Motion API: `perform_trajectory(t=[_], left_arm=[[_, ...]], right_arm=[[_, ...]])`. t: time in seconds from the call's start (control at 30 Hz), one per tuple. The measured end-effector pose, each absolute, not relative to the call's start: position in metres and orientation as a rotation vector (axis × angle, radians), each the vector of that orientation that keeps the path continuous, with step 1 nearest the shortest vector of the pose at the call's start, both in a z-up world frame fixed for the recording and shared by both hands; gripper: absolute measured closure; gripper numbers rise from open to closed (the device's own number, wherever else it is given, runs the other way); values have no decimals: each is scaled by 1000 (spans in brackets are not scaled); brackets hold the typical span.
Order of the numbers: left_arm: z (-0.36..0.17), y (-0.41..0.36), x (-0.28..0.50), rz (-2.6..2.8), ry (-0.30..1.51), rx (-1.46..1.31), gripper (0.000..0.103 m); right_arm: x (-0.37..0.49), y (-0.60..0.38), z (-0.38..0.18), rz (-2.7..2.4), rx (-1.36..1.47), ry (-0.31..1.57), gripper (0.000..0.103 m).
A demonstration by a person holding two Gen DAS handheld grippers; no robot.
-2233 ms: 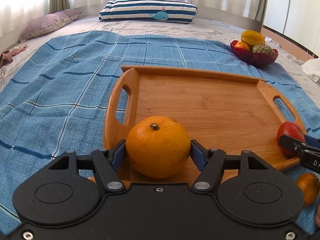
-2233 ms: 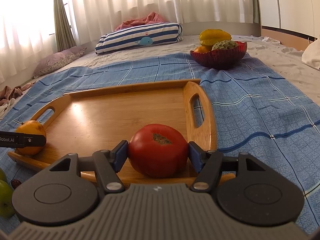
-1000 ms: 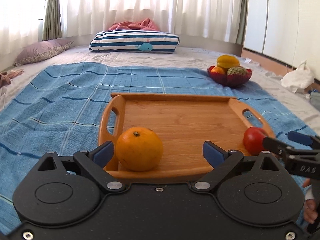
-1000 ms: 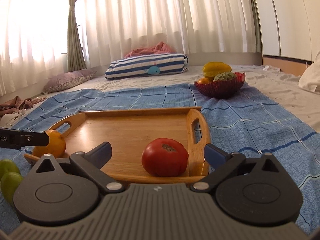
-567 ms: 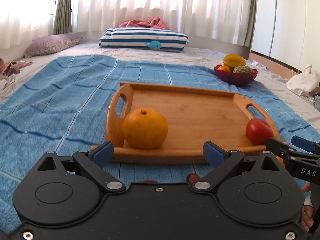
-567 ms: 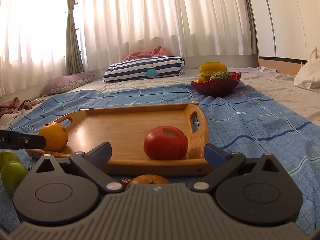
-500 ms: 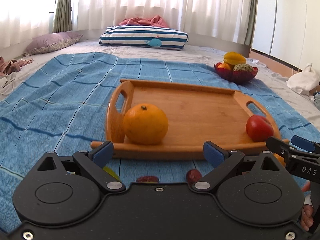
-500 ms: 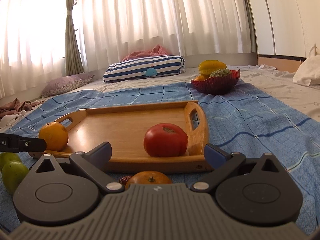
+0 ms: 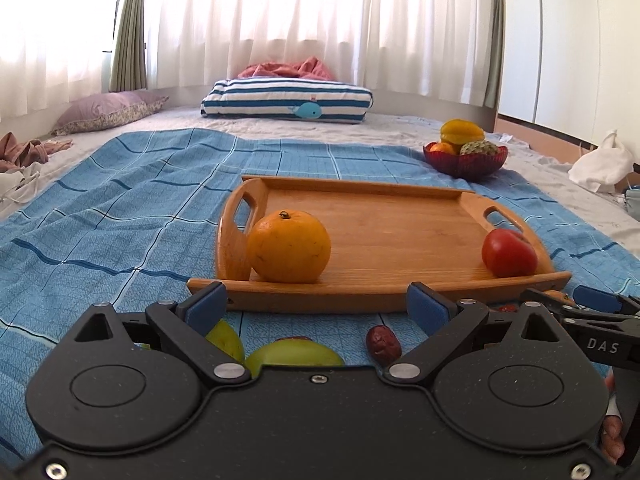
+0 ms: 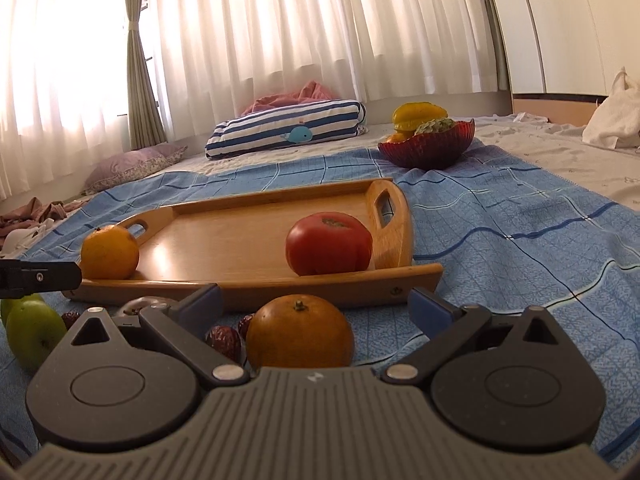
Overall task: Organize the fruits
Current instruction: 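Withdraw the left tool toward the green apple while the right tool moves to the small orange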
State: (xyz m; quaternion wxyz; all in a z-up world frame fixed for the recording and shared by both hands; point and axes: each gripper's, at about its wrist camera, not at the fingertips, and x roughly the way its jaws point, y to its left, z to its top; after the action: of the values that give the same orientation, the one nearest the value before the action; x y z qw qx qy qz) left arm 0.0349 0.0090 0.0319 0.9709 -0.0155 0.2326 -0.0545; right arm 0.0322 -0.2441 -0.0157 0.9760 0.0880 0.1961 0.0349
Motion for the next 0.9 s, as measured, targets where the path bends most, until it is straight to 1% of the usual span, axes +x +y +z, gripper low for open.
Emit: perform_trajectory(t=[0.3, 0.83, 0.9], left_arm=[[27, 5, 18, -118, 443, 10, 7], [21, -3, -14, -133, 437, 46, 7], [19, -3, -16, -121, 444, 39, 10]], right_arm=[[27, -233, -16, 58, 112, 379, 0], [22, -228, -17, 50, 97, 378, 0], [22, -228, -18, 51, 98, 382, 0]])
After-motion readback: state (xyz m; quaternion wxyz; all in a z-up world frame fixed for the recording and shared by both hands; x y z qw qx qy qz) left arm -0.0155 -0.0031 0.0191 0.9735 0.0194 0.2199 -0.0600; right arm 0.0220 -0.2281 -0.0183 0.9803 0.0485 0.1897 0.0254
